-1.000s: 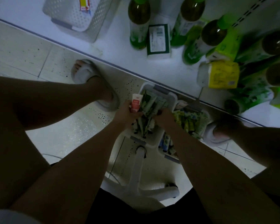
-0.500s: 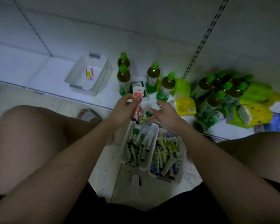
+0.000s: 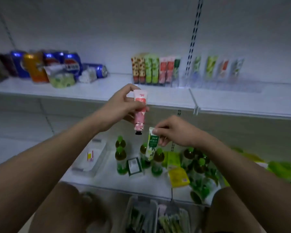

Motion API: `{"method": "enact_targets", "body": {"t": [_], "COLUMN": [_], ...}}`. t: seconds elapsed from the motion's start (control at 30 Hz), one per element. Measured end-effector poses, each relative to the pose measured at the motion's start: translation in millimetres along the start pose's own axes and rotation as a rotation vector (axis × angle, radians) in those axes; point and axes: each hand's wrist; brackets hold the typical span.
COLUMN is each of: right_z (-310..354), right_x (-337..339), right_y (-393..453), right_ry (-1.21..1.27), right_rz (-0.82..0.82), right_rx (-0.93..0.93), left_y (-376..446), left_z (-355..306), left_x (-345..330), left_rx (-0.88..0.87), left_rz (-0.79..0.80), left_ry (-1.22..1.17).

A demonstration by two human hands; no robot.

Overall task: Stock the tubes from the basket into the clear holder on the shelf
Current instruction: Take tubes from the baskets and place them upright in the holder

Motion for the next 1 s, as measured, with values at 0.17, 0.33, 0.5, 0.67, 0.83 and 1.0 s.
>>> {"method": "enact_targets", "body": {"t": [0.17,0.33,0.5,0.67,0.83,1.0], "right_z": [48,71,70,54,43,34], "right_x": [61,119,167,201,218,225], "right_y": [-11,-11,2,28,59,84], "right_ry": [-0.100,-0.202,-0.329,-0.420,-0.485,-0.501], "right_rz": [-0.077,-0.207,-0.365,-0.442,-0.467,-0.474], "right_rx": [0.095,0.110,0.116,0.086,0.052,0.045], "left_y": [38,83,125,165,203,231], "left_z": [-52,-71,-74,-68,-59,-44], "left_x": [6,7,5,-4,-13,-23], "left_rx": [-0.064,-0.142,-0.148,-0.198,-0.239,-0.293], "left_rz": [-0.033,-0.188,-0.350,-0.434,-0.477,-0.514], "left_ry": [0.055,0.120,0.240,0.344,0.458,0.568]}}
Point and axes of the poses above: each hand's wrist, its own y-axis towards the middle knuckle, its own x-axis out of the back of the hand, z = x × y, and after that the axes turned 1 degree about -x, right-handed
